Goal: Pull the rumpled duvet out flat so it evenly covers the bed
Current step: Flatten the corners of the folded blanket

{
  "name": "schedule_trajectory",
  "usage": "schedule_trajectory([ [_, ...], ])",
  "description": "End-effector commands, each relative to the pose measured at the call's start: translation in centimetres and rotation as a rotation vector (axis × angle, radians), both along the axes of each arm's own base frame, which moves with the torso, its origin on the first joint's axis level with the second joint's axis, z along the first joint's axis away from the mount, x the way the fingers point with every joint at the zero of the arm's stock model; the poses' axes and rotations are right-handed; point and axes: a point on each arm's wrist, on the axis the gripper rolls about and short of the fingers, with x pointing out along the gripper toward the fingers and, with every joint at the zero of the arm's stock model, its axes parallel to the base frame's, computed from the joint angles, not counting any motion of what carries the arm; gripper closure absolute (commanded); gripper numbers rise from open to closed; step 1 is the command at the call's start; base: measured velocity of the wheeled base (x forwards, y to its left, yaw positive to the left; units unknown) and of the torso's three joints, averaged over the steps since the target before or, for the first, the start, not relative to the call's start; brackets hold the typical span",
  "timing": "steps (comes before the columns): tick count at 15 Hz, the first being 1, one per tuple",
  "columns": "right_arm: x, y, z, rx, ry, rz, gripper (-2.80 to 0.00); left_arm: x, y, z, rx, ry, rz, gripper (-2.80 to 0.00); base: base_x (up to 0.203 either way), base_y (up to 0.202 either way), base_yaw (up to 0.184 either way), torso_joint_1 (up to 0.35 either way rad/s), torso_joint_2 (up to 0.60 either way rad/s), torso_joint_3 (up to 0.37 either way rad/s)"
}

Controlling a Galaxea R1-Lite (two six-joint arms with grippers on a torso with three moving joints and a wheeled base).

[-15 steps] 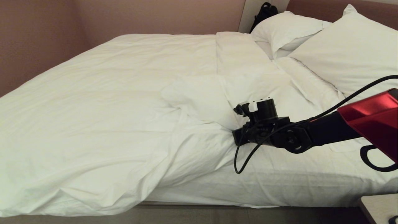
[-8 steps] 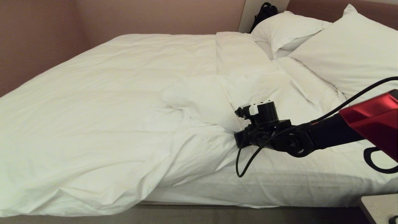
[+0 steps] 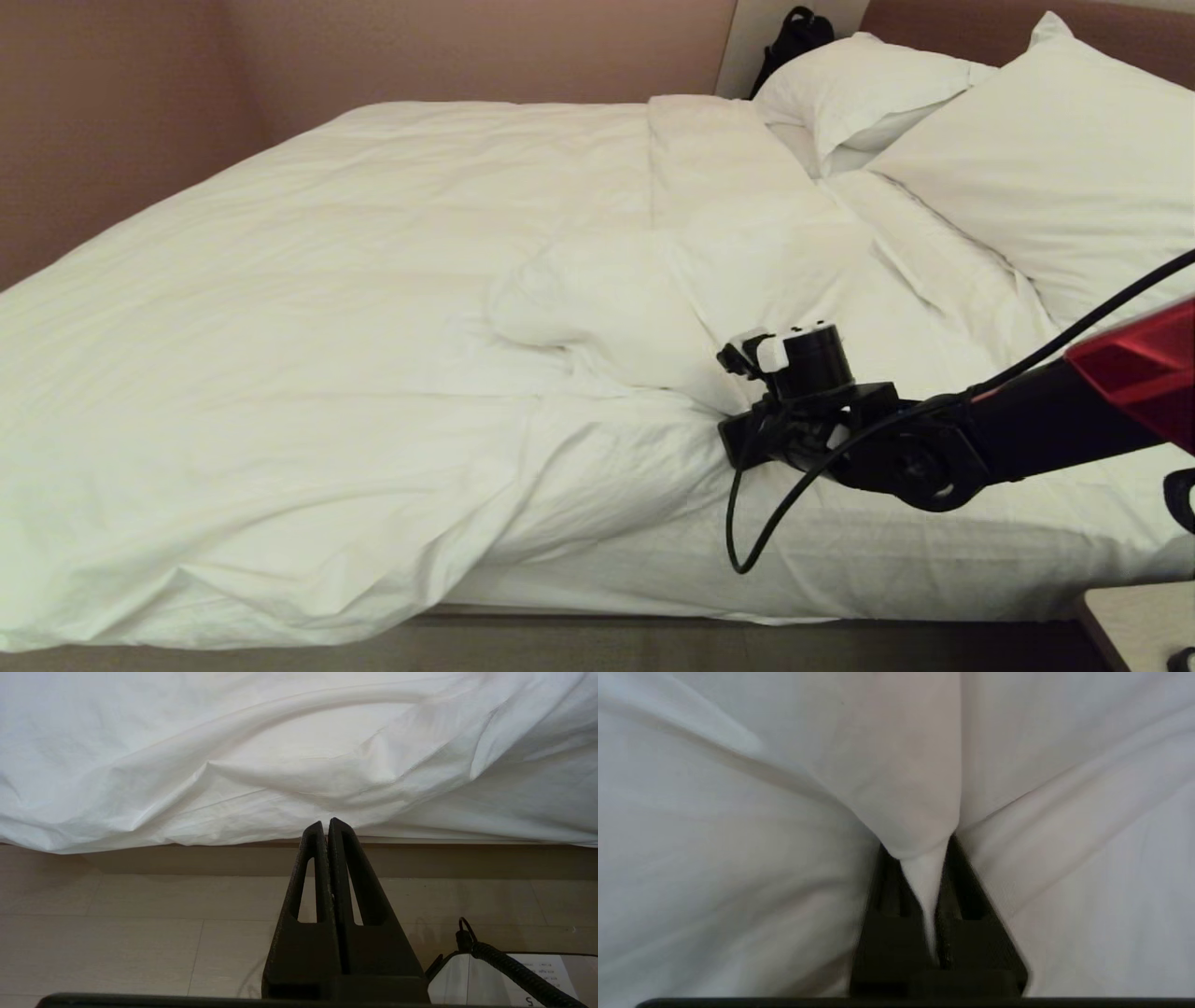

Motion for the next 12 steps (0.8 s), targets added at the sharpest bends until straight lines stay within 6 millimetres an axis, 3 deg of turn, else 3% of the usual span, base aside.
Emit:
schedule_trajectory([
  [1, -0.7, -0.2, 0.3, 0.021, 0.002, -0.008, -2.80, 0.0, 0.0, 0.0, 0.000, 0.001, 0.001, 0.00, 0.000, 0.000, 0.000, 0.000, 0.00, 0.000],
  [9, -2.9, -1.3, 1.1, 0.036, -0.025, -0.006, -2.80, 0.0, 0.0, 0.0, 0.000, 0.001, 0.001, 0.00, 0.000, 0.000, 0.000, 0.000, 0.00, 0.000],
  [12, -6.0, -2.1, 6.6, 0.112, -0.189, 0.001, -2.80, 0.0, 0.0, 0.0, 0.000, 0.001, 0.001, 0.00, 0.000, 0.000, 0.000, 0.000, 0.00, 0.000],
])
